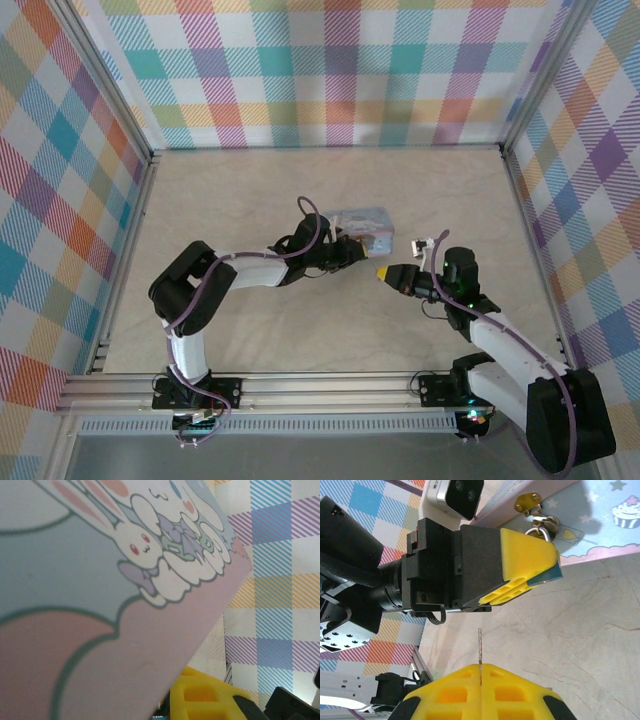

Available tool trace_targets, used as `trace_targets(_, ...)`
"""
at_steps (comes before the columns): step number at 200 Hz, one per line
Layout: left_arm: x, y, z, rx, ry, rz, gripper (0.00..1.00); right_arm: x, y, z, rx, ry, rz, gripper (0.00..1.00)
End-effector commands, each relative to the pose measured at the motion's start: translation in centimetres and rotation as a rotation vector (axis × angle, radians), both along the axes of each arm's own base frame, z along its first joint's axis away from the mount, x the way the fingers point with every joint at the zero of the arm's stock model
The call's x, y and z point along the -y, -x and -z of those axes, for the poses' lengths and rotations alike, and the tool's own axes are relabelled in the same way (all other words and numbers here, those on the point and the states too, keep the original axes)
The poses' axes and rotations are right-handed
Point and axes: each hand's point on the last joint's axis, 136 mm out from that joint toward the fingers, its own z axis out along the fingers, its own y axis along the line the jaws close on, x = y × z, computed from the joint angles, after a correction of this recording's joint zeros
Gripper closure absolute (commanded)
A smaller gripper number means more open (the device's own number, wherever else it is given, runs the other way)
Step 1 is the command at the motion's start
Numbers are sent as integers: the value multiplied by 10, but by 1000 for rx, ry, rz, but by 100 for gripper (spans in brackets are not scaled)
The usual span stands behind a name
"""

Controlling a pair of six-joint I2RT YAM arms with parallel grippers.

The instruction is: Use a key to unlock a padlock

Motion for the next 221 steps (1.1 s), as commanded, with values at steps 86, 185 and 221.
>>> trace_targets(86,-5,-9,-38,54,76,-12,93,3,-21,-33,-10,-97,-5,100)
trace_targets(185,-4,-9,-41,49,109,-13,93,-2,-30,10,-90,-174,-6,100)
trace_targets(221,-4,-9,-40,45,118,-15,93,-4,-33,12,-115,-218,0,100)
